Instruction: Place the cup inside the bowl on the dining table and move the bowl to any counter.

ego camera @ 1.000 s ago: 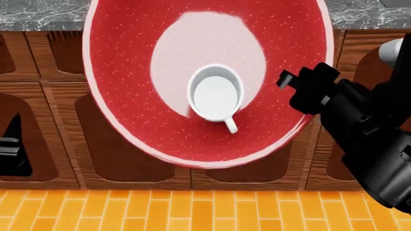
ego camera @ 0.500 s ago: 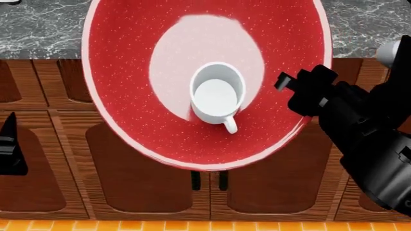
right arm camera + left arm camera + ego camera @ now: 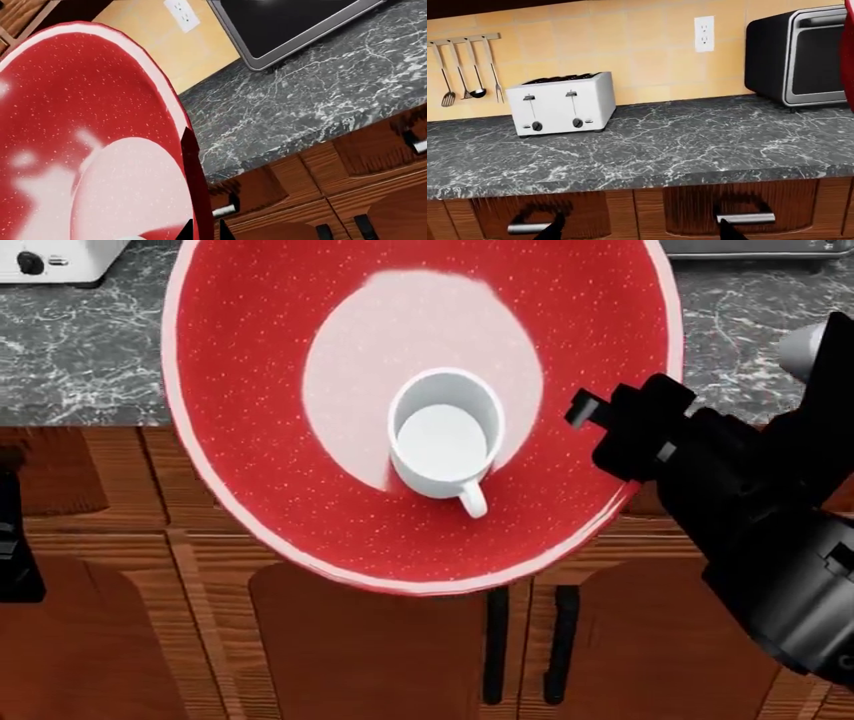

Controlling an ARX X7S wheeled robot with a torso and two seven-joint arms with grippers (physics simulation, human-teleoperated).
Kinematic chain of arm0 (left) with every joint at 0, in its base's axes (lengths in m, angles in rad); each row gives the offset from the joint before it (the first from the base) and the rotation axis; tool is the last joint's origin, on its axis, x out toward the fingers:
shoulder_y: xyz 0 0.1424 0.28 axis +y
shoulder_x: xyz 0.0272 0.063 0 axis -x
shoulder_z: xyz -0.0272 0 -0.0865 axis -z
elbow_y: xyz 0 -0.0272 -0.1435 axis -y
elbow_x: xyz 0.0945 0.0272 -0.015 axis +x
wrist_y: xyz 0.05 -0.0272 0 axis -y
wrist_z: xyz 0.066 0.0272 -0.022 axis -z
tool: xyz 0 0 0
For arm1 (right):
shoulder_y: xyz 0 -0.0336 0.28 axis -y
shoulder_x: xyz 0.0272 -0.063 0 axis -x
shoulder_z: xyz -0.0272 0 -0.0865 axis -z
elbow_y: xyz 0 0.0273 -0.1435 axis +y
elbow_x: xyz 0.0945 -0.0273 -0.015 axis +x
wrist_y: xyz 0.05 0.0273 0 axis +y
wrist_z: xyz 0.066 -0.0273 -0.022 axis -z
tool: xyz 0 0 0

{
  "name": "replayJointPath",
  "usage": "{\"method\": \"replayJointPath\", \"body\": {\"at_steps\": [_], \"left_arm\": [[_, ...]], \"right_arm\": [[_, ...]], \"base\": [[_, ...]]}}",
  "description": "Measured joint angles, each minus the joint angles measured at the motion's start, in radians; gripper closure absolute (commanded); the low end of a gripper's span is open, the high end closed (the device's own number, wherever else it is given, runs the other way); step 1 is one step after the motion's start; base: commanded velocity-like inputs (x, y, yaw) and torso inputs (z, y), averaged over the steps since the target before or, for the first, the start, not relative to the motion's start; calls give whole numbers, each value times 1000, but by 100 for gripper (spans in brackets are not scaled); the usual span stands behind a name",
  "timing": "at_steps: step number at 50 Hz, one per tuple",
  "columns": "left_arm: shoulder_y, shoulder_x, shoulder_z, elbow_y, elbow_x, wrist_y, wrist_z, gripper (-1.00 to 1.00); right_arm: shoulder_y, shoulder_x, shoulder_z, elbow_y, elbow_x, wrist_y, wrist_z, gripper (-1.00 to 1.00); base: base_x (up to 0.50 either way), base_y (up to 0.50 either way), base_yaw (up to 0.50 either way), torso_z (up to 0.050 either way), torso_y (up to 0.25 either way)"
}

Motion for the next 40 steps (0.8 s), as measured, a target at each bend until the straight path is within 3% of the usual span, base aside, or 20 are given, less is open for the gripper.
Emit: {"method": "replayJointPath", "body": {"at_steps": [17,40], "left_arm": [[2,-5,-4,13,-9,-6,-5,-100],[6,-8,-7,30,-24,-11,-11,-100]], "right_arm": [[-12,-2,1,-4,4,-9,2,100],[-20,-5,-6,3,-8,-20,-7,100]], "base": [[397,392,0,0,1],[369,-3,0,0,1]]}}
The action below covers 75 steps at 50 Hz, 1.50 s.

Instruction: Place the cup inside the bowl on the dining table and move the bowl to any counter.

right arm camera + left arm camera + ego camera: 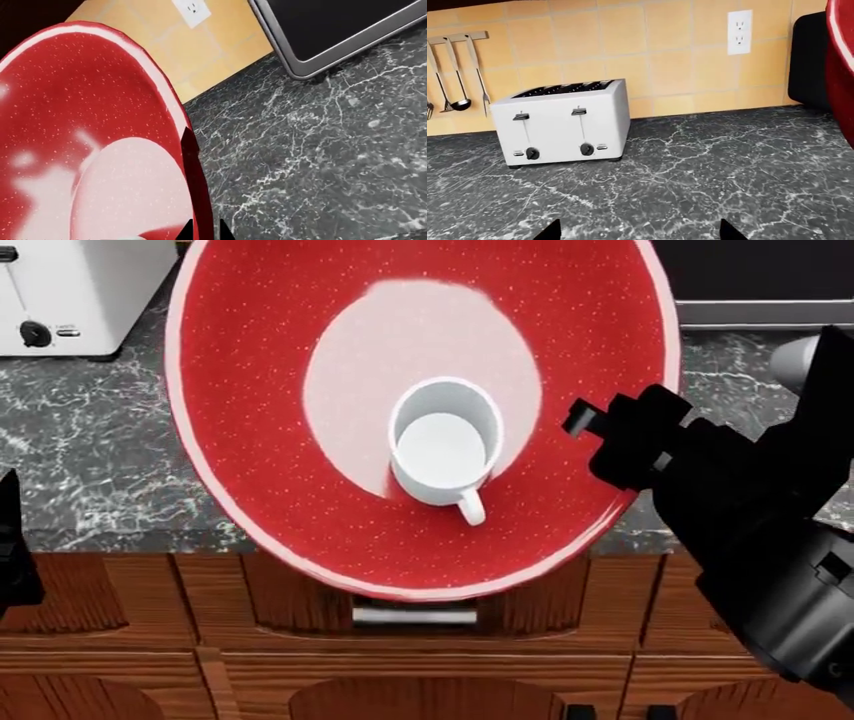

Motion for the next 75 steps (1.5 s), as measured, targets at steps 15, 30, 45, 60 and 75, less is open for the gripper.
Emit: {"method": "replayJointPath", "body": {"at_steps": [15,30,45,60,75], "left_arm": [[5,-2,-5,0,-5,3,-4,-100],[13,-7,-11,0,-7,9,-5,-100],[35,-5,-15,-6,-6,25,-5,-100],[71,-7,-36,-17,-7,54,1,-100],[85,-8,-43,-20,-9,63,0,-100]], "right_arm": [[-3,-3,-7,6,-8,-3,-6,100],[-12,-6,-5,8,-10,-16,0,100],[57,-44,-61,157,-61,-8,-47,100],[209,-103,-150,470,-128,40,-144,100],[266,-140,-209,657,-192,34,-218,100]], "base": [[439,260,0,0,1],[189,107,0,0,1],[0,0,0,0,1],[0,0,0,0,0],[0,0,0,1,1]]}}
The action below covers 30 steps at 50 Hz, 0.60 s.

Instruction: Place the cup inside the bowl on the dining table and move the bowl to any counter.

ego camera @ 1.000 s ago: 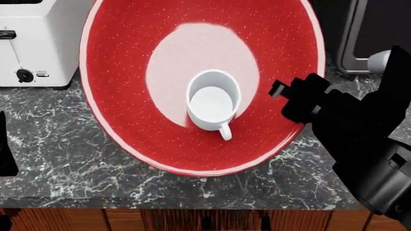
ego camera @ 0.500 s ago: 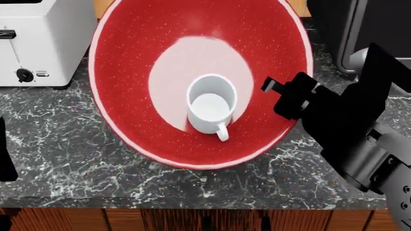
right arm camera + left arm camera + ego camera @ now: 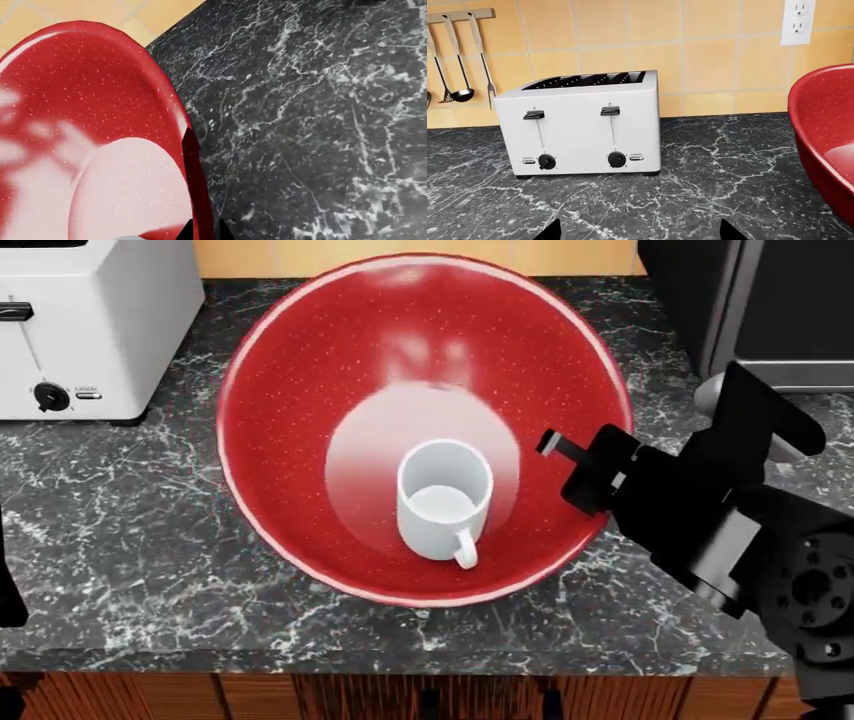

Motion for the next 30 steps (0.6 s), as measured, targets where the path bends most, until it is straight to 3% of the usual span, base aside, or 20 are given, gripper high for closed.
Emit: {"method": "replayJointPath", "body": {"at_steps": [30], "left_arm": [[27,-6,-10,-13,1,24,4,-100]], "right_arm": [[165,-112,-54,451,-130,-142,-226,100]], "base": [[0,0,0,0,0]]}}
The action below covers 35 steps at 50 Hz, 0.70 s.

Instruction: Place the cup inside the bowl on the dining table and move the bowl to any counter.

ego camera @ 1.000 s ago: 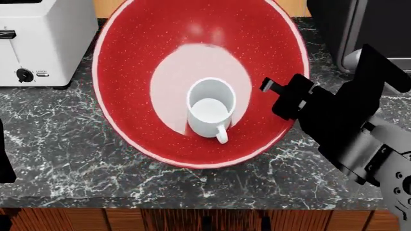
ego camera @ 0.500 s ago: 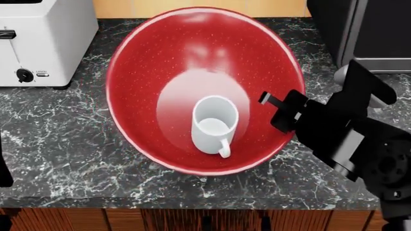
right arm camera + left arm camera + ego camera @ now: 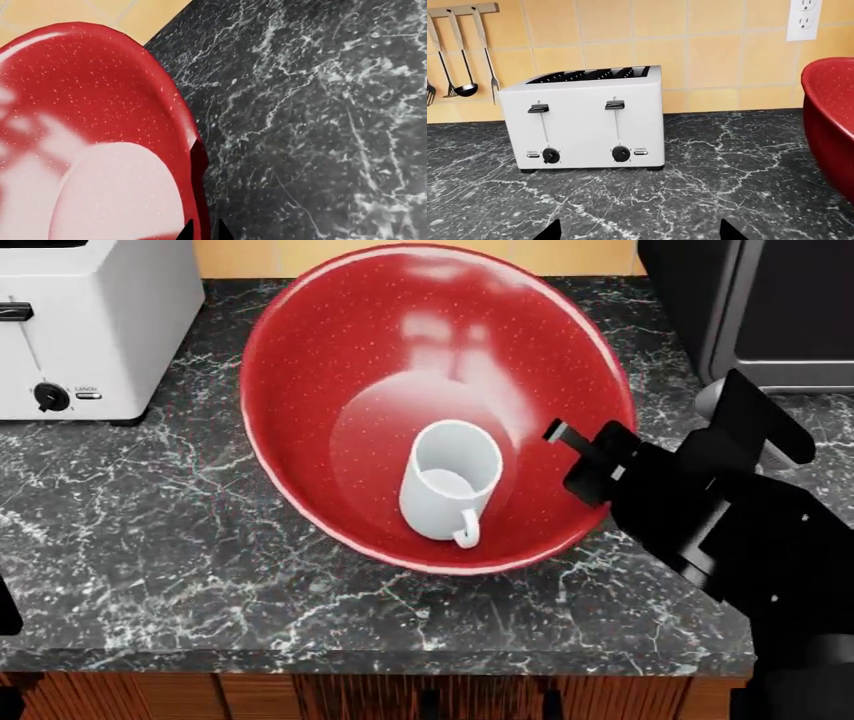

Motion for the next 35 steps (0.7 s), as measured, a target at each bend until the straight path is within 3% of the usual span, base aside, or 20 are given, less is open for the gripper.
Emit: {"method": "replayJointPath", "body": {"at_steps": [12,13,35], "left_arm": [[-9,8,15,-4,5,0,-11,-100],[-9,8,15,-4,4,1,-10,-100],[-1,2,8,-8,-2,8,-6,-100]], "right_arm": [[22,-20,70,69,-85,-13,-40,100],[23,-20,75,72,-92,-14,-42,-100],[44,-25,173,92,-209,-40,-84,-100]], "base": [[0,0,0,0,0],[0,0,0,0,0],[0,0,0,0,0]]}}
